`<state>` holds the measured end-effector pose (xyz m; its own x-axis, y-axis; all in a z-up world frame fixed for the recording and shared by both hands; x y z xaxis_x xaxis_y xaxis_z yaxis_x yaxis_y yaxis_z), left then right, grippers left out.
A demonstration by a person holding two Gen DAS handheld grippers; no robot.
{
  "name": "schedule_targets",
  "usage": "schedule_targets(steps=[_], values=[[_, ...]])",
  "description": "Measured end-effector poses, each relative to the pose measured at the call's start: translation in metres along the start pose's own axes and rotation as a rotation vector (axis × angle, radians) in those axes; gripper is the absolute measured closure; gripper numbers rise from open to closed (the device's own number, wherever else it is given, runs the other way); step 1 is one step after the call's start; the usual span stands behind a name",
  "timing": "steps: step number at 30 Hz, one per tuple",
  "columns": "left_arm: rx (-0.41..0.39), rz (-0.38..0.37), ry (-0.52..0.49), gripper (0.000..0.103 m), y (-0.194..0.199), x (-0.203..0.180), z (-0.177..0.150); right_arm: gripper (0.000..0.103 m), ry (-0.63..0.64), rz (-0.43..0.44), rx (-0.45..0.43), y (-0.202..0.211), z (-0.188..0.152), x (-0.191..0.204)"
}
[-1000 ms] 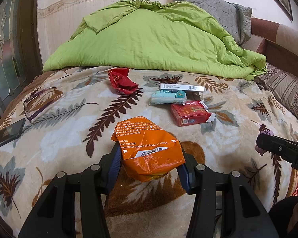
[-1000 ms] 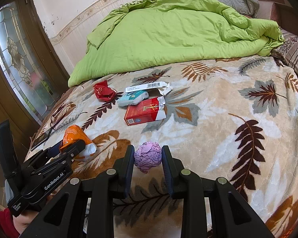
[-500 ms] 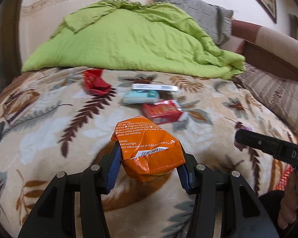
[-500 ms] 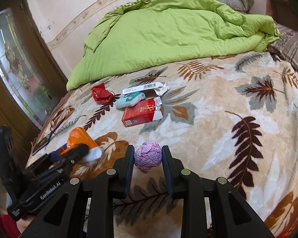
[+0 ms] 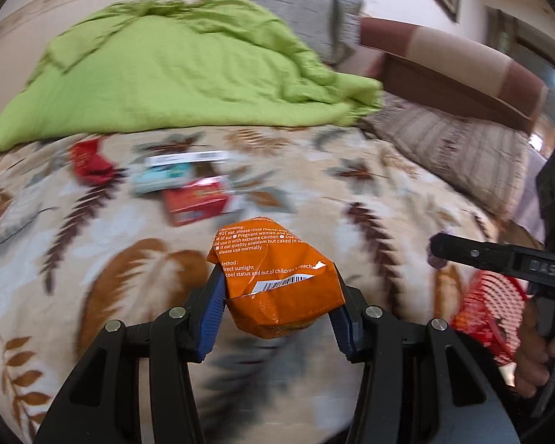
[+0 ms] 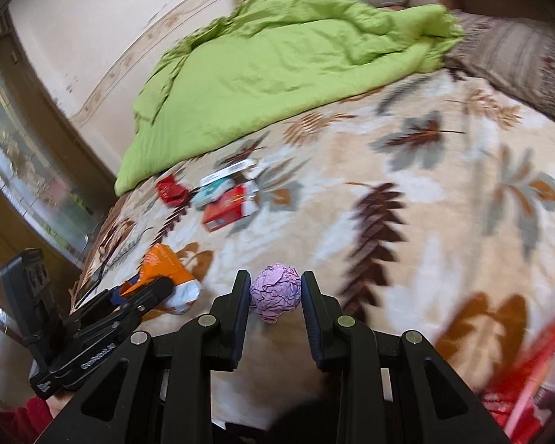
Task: Collect trash
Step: 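Carry both items over the red basket and open both tools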
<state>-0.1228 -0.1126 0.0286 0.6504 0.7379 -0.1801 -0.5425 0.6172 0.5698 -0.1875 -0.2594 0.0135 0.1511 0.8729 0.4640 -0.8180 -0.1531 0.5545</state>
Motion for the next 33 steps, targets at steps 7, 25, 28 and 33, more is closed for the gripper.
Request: schedule_targets(steps=[7, 25, 28, 33], values=[[0.015, -0.196, -0.092, 0.053, 0.001, -0.095, 0.021, 0.073, -0.139, -0.119, -0.095, 0.071, 0.006, -0.073], [0.233, -0.560, -0.371, 0.032, -0.027, -0.316, -0.027, 0.069, -0.407, -0.364, -0.242, 0.240, -0.024, -0.220], [0.240, -0.561, -0.376, 0.029, -0.029, -0.321, -0.031, 0.052, -0.438, -0.354, -0.239, 0.240, -0.025, -0.224], [0.224, -0.524, -0.331, 0.028, -0.027, -0.298, -0.023, 0.050, -0.418, -0.340, -0.249, 0.237, -0.020, -0.221]])
Point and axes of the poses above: each gripper's, at about its wrist camera, not at the fingertips, and y roughly against the way its jaws point, x to its left, z to its top, the point moved 8 cm from there along -y, roughly the way its jaws point, and after that the axes turned 4 degrees about -x, right-handed, at the moved point
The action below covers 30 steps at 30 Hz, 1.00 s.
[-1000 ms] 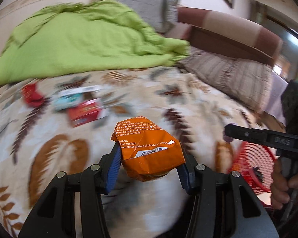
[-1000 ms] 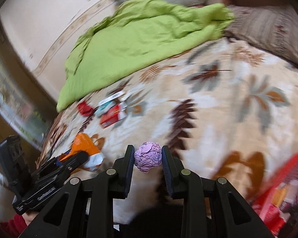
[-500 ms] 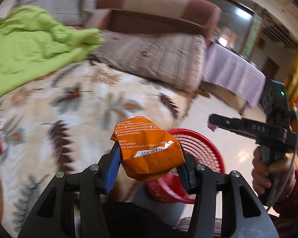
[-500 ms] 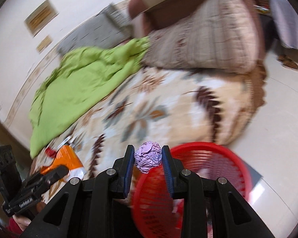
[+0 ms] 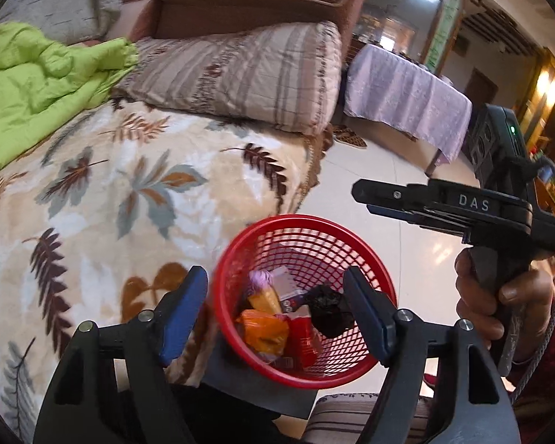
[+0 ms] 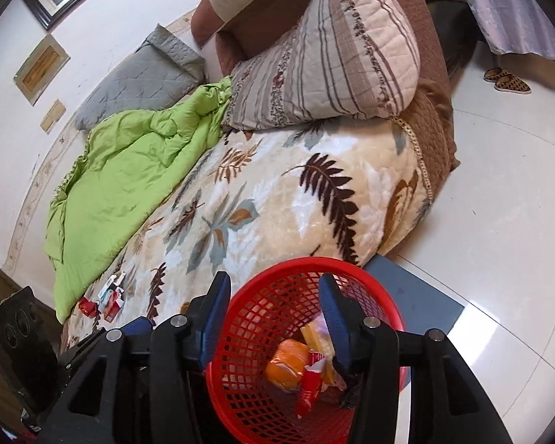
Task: Collect trash
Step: 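Carry both items over the red basket and open both tools, then move both open tools back to the trash on the bed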
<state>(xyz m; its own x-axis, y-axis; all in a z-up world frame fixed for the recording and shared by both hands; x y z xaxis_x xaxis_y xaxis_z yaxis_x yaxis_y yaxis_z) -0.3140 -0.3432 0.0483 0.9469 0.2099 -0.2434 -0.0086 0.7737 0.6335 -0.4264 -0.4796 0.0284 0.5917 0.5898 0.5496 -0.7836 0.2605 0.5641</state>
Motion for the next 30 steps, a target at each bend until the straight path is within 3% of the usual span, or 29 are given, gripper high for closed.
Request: schedule_targets(steps=[5, 11, 17, 27, 30], values=[[-0.034, 0.068, 0.076, 0.028, 0.024, 0.039, 0.000, 0.050, 0.029, 0.059, 0.032, -0.017, -0.007, 0.025], [-0.075, 0.184, 0.169, 0.028, 0.065, 0.100, -0.016, 0.050, 0.115, 0.165, 0.110, -0.049, -0.031, 0.085], [-0.127, 0.349, 0.256, 0.028, 0.120, 0.169, -0.044, 0.050, 0.233, 0.258, 0.189, -0.084, -0.061, 0.154], [-0.222, 0.645, 0.553, 0.028, 0.204, 0.304, -0.104, 0.050, 0.448, 0.351, 0.272, -0.133, -0.094, 0.261], [-0.252, 0.733, 0.640, 0.028, 0.217, 0.337, -0.120, 0.050, 0.574, 0.351, 0.265, -0.146, -0.100, 0.297]])
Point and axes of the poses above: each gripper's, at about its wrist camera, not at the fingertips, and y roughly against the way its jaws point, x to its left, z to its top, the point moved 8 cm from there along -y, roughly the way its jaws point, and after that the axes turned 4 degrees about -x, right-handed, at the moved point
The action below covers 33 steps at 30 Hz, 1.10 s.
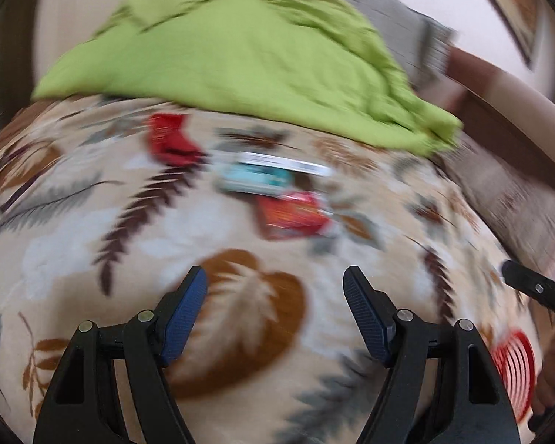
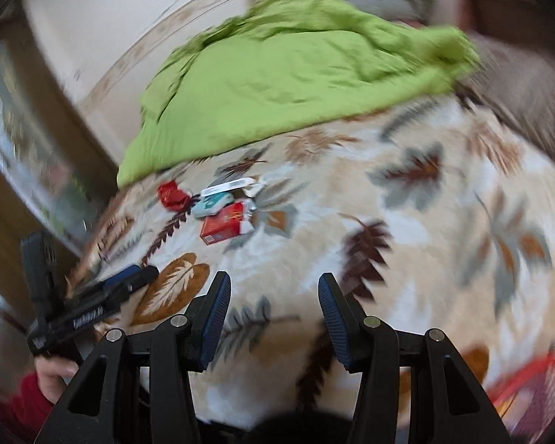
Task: Collect trash
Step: 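Move both open tools back to the trash on the bed, then grasp the white barcode box with the right tool while the left tool grasps the red cigarette pack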
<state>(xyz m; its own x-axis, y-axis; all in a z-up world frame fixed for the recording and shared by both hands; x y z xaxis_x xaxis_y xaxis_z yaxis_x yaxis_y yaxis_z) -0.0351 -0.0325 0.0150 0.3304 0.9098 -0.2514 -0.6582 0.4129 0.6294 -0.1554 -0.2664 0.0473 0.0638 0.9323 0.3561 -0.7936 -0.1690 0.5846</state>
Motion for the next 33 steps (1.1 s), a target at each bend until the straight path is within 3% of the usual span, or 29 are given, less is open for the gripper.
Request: schedule_targets(steps=[4, 7, 11, 18, 23, 24, 26, 29, 33], values=[[-0.031, 0.103, 0.061, 0.028, -0.020, 0.039, -0.002, 0.050, 0.288, -0.069, 0.014, -0.039, 0.020, 0.038], [-0.021, 0.132, 0.091, 0.028, -0.031, 0.055, -0.002, 0.050, 0.476, -0.124, 0.019, -0.070, 0.030, 0.060], [-0.061, 0.160, 0.100, 0.028, -0.029, 0.064, 0.004, 0.050, 0.611, -0.127, 0.054, -0.119, 0.042, 0.079], [-0.042, 0.170, 0.117, 0.028, -0.040, 0.069, 0.005, 0.051, 0.812, -0.198, 0.116, -0.213, 0.062, 0.089], [-0.033, 0.163, 0.101, 0.028, -0.046, 0.065, 0.005, 0.055, 0.970, -0.218, 0.163, -0.253, 0.060, 0.098], [-0.030, 0.162, 0.094, 0.028, -0.047, 0.063, 0.005, 0.057, 0.986, -0.225, 0.170, -0.261, 0.062, 0.097], [-0.027, 0.155, 0.086, 0.028, -0.048, 0.060, 0.004, 0.073, 1.004, -0.236, 0.190, -0.274, 0.065, 0.094], [-0.022, 0.153, 0.081, 0.028, -0.050, 0.060, 0.004, 0.081, 0.996, -0.219, 0.184, -0.283, 0.069, 0.092], [-0.023, 0.154, 0.099, 0.028, -0.049, 0.063, 0.004, 0.087, 0.836, -0.195, 0.163, -0.274, 0.083, 0.080]])
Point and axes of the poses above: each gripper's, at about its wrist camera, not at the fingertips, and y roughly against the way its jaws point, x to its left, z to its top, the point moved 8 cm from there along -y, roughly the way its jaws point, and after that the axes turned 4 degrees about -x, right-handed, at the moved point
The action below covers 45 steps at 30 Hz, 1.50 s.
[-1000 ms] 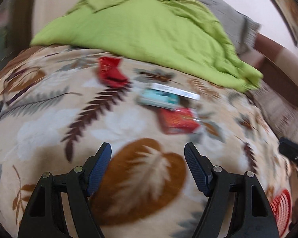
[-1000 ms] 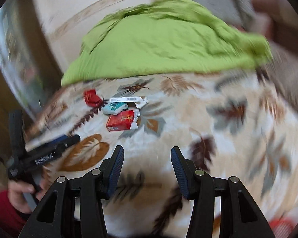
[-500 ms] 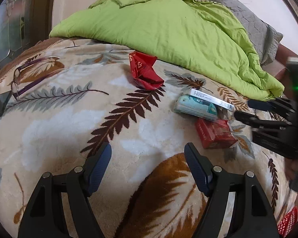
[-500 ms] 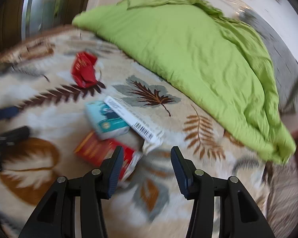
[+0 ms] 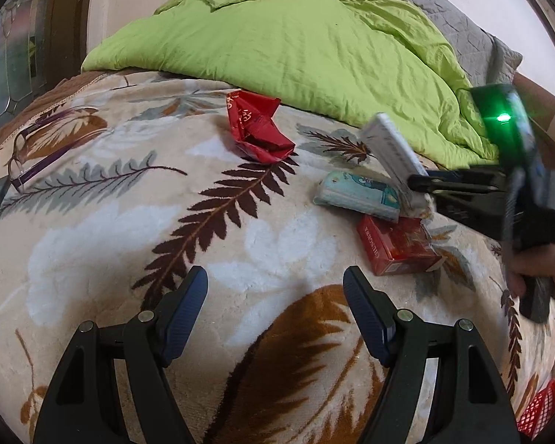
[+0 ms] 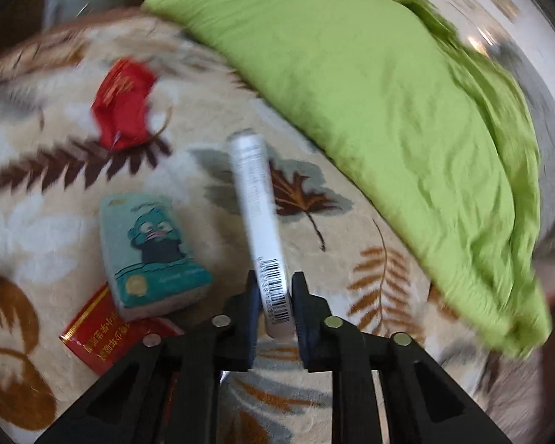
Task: Collect trash
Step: 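Grasp the white barcode box with the right tool while the left tool grasps the red cigarette pack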
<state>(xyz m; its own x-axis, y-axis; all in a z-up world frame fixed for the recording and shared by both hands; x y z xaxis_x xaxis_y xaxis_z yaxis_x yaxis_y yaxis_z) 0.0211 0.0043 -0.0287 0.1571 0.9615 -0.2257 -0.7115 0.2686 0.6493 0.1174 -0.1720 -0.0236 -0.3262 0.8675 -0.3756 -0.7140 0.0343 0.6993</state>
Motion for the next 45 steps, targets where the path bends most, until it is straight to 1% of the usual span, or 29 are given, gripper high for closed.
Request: schedule_targets(steps=[1, 6, 9, 10, 14, 16, 17, 18, 20, 22, 23, 25, 26, 27, 29, 31, 34, 36, 38, 39, 40, 41, 45], values=[[-0.001, 0.002, 0.006, 0.028, 0.000, 0.001, 0.000, 0.087, -0.079, 0.035, 0.004, 0.003, -0.003, -0.006], [-0.036, 0.032, 0.048, 0.028, 0.007, 0.014, 0.007, 0.087, -0.285, 0.179, 0.013, 0.019, -0.025, -0.003], [-0.075, 0.047, 0.090, 0.028, 0.016, 0.025, 0.013, 0.087, -0.436, 0.309, 0.015, 0.034, -0.037, 0.006], [-0.079, 0.044, 0.097, 0.028, 0.018, 0.026, 0.014, 0.088, -0.481, 0.366, 0.015, 0.042, -0.041, 0.014], [-0.096, 0.028, 0.116, 0.028, 0.023, 0.028, 0.018, 0.088, -0.556, 0.551, 0.022, 0.071, -0.052, 0.062], [-0.103, 0.017, 0.117, 0.028, 0.026, 0.027, 0.018, 0.089, -0.632, 0.659, 0.021, 0.086, -0.056, 0.080], [-0.105, -0.005, 0.115, 0.028, 0.028, 0.024, 0.018, 0.089, -0.672, 0.699, 0.016, 0.092, -0.058, 0.084], [-0.105, -0.014, 0.108, 0.028, 0.029, 0.022, 0.018, 0.089, -0.708, 0.713, -0.001, 0.098, -0.060, 0.083], [-0.097, -0.035, 0.063, 0.028, 0.027, 0.010, 0.016, 0.089, -0.737, 0.643, -0.070, 0.115, -0.063, 0.071], [-0.061, -0.077, 0.017, 0.028, 0.022, -0.006, 0.010, 0.089, -0.719, 0.507, -0.126, 0.132, -0.070, 0.056], [-0.038, -0.083, -0.023, 0.028, 0.019, -0.016, 0.005, 0.089, -0.709, 0.441, -0.146, 0.141, -0.075, 0.049], [-0.010, -0.060, -0.122, 0.018, 0.013, -0.033, -0.005, 0.089, -0.717, 0.369, -0.173, 0.156, -0.087, 0.042], [-0.002, -0.020, -0.177, 0.018, 0.009, -0.039, -0.009, 0.089, -0.723, 0.341, -0.179, 0.163, -0.095, 0.040], [-0.006, 0.009, -0.196, 0.018, 0.008, -0.040, -0.010, 0.089, -0.726, 0.324, -0.184, 0.168, -0.101, 0.041], [0.011, 0.023, -0.198, 0.018, 0.002, -0.038, -0.013, 0.089, -0.734, 0.305, -0.185, 0.172, -0.112, 0.045], [0.058, 0.041, -0.179, 0.018, -0.010, -0.031, -0.016, 0.089, -0.759, 0.313, -0.179, 0.173, -0.123, 0.049], [0.088, 0.019, -0.143, 0.018, -0.021, -0.026, -0.015, 0.089, -0.804, 0.336, -0.162, 0.167, -0.134, 0.053], [0.093, 0.030, -0.154, 0.019, -0.026, -0.026, -0.015, 0.089, -0.817, 0.334, -0.194, 0.171, -0.135, 0.042], [0.081, 0.051, -0.180, 0.030, -0.026, -0.029, -0.016, 0.089, -0.827, 0.341, -0.187, 0.166, -0.137, 0.041], [0.074, 0.052, -0.185, 0.041, -0.025, -0.029, -0.017, 0.089, -0.837, 0.345, -0.184, 0.165, -0.138, 0.041], [0.068, 0.047, -0.186, 0.048, -0.023, -0.030, -0.017, 0.089, -0.846, 0.348, -0.190, 0.164, -0.138, 0.040], [0.064, 0.045, -0.186, 0.050, -0.023, -0.030, -0.016, 0.089, -0.846, 0.348, -0.192, 0.166, -0.138, 0.039], [0.038, 0.031, -0.192, 0.051, -0.017, -0.032, -0.014, 0.089, -0.825, 0.328, -0.190, 0.166, -0.136, 0.042]])
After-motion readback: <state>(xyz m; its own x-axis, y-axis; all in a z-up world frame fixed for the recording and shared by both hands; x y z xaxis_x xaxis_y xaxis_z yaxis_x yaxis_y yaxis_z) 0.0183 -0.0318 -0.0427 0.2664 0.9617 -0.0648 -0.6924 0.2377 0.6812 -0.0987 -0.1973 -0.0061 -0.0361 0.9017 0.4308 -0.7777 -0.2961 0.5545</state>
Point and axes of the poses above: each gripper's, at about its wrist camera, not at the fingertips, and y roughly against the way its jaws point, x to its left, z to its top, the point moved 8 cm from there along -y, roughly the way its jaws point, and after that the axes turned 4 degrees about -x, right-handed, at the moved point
